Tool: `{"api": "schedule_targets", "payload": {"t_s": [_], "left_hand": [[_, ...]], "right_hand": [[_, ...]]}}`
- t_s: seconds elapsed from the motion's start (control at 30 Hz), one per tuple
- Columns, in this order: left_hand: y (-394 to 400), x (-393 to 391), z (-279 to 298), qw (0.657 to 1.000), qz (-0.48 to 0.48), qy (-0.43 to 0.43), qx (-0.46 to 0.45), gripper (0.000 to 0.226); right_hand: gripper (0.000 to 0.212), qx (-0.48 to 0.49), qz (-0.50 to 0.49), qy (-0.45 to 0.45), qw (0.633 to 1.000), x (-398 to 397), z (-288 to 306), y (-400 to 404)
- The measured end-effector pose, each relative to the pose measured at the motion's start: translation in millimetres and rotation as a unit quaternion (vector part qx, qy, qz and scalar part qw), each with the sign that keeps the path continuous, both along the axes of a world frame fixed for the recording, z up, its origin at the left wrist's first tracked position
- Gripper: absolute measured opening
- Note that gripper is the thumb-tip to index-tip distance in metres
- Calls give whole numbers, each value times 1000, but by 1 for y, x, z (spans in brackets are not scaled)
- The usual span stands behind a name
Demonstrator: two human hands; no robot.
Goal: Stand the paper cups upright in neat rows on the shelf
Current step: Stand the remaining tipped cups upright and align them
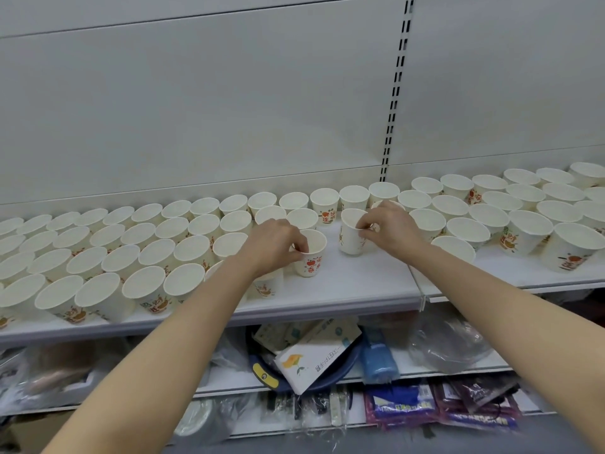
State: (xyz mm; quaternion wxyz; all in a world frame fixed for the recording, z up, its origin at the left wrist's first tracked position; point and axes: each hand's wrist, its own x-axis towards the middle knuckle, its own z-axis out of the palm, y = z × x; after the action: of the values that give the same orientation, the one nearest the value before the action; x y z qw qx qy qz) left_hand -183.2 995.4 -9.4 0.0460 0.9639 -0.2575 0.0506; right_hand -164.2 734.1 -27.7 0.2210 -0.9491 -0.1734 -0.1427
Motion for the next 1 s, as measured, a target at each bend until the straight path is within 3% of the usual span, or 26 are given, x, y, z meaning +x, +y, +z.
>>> {"api": "schedule_targets", "payload": {"t_s": [0.17,0.3,0.47,0.67,0.8,0.9,1.0], "left_hand": [[-3,-2,-2,1000,13,-12,23,17],[-15,-11,5,999,23,-7,-36,33],[-29,-14,11,998,48,-13,33,12],[-29,-25,14,996,12,-31,-77,33],[-42,-41,16,994,-32,-6,-109,23],[-42,-49,15,995,-2,-6,-103,12],[-35,-56,11,986,23,31,-160,11]], "right_hand": [[9,19,3,1,1000,-19,5,0],[9,28,34,0,999,-31,5,3],[7,57,65,3,996,-39,0,6],[7,56,101,29,993,-50,-3,6],[6,71,141,42,987,-57,2,9],[8,91,154,47,983,-62,6,8],[13,89,154,35,983,-64,5,7]]}}
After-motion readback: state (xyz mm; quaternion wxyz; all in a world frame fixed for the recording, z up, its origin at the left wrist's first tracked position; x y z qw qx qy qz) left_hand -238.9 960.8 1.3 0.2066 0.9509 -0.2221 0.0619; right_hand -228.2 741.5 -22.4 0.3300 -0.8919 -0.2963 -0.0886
